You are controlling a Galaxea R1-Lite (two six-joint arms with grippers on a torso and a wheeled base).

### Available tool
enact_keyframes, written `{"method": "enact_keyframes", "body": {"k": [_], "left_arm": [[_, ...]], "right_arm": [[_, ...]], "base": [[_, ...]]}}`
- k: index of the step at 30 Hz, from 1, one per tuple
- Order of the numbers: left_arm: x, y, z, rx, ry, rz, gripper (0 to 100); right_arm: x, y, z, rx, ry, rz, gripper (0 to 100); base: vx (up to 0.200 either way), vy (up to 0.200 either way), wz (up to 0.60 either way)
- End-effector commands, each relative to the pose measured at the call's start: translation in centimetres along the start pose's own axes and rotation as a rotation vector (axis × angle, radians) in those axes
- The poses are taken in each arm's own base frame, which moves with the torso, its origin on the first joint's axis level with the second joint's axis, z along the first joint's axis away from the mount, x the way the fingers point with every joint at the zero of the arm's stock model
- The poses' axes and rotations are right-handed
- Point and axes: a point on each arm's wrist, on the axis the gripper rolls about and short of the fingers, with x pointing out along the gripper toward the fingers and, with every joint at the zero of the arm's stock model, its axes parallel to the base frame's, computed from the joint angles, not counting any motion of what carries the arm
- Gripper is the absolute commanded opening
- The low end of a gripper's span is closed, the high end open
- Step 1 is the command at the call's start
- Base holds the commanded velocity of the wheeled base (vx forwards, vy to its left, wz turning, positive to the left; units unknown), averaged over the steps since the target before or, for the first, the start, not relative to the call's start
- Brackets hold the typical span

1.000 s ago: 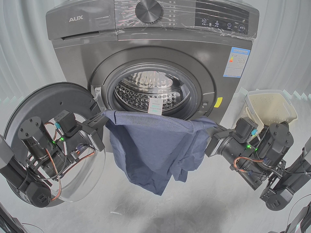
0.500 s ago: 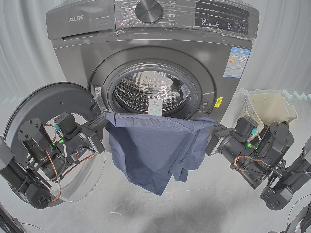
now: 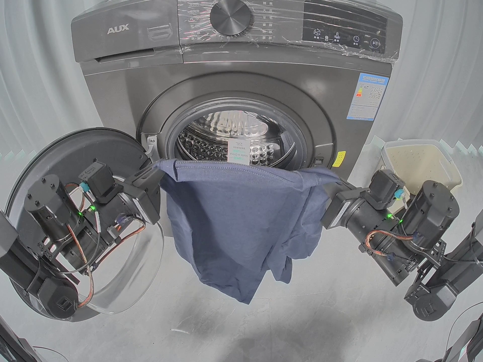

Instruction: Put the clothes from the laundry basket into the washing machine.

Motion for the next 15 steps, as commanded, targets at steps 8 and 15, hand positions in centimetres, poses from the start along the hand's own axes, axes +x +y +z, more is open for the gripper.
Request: {"method": "enact_keyframes", "body": {"k": [8, 15], "left_arm": [[0.2, 0.0, 1.6, 0.009, -0.065, 0.005, 0], [0.3, 0.0, 2.0, 0.014, -0.085, 0.009, 0]], "right_arm": [[0.2, -0.4, 1.8, -0.011, -0.060, -0.019, 0], [0.5, -0.4, 2.2, -0.010, -0.079, -0.037, 0]], "base": [[0.000, 0.000, 0.00], [0.000, 0.000, 0.00]]}}
